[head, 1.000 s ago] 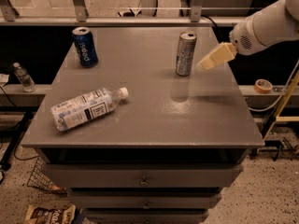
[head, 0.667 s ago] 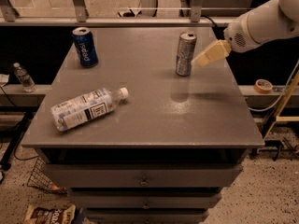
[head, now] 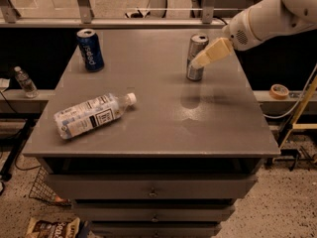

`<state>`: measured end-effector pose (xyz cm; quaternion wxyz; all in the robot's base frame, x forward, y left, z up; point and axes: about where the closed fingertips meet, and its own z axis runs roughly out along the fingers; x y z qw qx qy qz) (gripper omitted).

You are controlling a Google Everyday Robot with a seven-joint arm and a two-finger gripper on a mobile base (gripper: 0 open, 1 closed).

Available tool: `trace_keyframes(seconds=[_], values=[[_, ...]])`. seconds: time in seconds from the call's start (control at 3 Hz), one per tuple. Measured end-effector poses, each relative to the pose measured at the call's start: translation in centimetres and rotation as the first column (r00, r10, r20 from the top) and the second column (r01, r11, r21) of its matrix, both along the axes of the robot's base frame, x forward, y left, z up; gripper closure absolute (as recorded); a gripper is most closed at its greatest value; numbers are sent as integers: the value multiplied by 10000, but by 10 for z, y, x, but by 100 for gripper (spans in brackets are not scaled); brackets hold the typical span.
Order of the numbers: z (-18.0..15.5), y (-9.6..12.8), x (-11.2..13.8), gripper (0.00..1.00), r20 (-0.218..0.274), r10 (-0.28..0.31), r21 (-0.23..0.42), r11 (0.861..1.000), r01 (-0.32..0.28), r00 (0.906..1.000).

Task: Move redbull can near pepsi can

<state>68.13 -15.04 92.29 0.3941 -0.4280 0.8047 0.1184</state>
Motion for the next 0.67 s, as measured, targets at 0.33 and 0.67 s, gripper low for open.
trace_keyframes(seconds=[0.33, 0.67], values=[[-4, 12, 5, 0, -178, 378, 123, 9992, -376, 9991], [-12, 20, 9, 16, -369, 655, 313, 9974, -643, 9972]])
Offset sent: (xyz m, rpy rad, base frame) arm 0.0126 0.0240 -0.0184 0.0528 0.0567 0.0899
